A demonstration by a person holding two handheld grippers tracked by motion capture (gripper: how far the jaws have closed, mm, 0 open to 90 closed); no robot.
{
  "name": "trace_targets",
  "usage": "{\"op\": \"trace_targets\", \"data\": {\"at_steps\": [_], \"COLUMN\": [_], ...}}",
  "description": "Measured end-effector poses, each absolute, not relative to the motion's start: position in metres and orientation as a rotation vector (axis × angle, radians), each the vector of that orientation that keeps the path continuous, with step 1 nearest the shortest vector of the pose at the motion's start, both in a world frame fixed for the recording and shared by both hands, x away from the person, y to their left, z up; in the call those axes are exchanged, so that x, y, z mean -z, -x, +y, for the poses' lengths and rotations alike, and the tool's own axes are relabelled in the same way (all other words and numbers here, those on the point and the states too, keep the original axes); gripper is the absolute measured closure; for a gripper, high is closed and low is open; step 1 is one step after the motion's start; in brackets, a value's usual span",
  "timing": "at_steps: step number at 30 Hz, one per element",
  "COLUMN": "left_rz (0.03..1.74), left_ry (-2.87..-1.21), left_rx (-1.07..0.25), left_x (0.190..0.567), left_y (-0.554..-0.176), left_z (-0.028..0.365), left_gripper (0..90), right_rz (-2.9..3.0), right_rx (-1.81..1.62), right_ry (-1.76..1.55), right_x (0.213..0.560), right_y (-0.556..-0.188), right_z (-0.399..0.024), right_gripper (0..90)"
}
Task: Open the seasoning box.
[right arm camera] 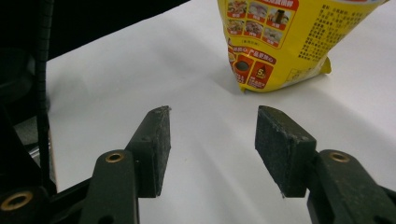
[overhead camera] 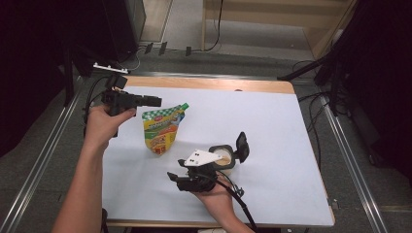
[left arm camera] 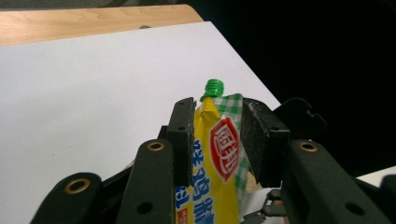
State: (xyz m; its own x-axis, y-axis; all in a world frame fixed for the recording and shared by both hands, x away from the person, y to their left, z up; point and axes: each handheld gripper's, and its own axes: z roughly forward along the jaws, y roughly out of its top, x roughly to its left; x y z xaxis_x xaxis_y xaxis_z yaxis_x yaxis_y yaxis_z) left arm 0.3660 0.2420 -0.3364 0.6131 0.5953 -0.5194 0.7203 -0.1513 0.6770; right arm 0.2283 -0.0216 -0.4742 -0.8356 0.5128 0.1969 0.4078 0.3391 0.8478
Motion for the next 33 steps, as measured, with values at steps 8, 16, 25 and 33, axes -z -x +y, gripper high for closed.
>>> {"op": "trace_targets", "data": {"at_steps": [8, 16, 25, 33], "left_rz": [1.094, 1.113, 1.140, 1.150], "left_ry": [-1.854, -1.850, -1.860, -1.845], "left_rx": [0.153, 0.085, 0.079, 0.129], "left_x": [0.345, 0.358, 0.372, 0.380], "left_y": [-0.371, -0.373, -0.377, -0.380], "left_z": [0.249, 0.255, 0.259, 0.260], "left_gripper": [62.2, 56.9, 50.9, 45.4], "right_rz": [2.497, 2.514, 2.513, 2.523], "right_rx": [-1.512, -1.500, -1.504, -1.494], "right_ry": [-0.853, -0.859, -0.887, -0.914], "right_x": [0.465, 0.453, 0.441, 0.431], "right_y": [-0.227, -0.231, -0.236, -0.244], "right_z": [-0.024, -0.030, -0.043, -0.057], "right_gripper": [47.8, 48.9, 51.1, 54.4]}}
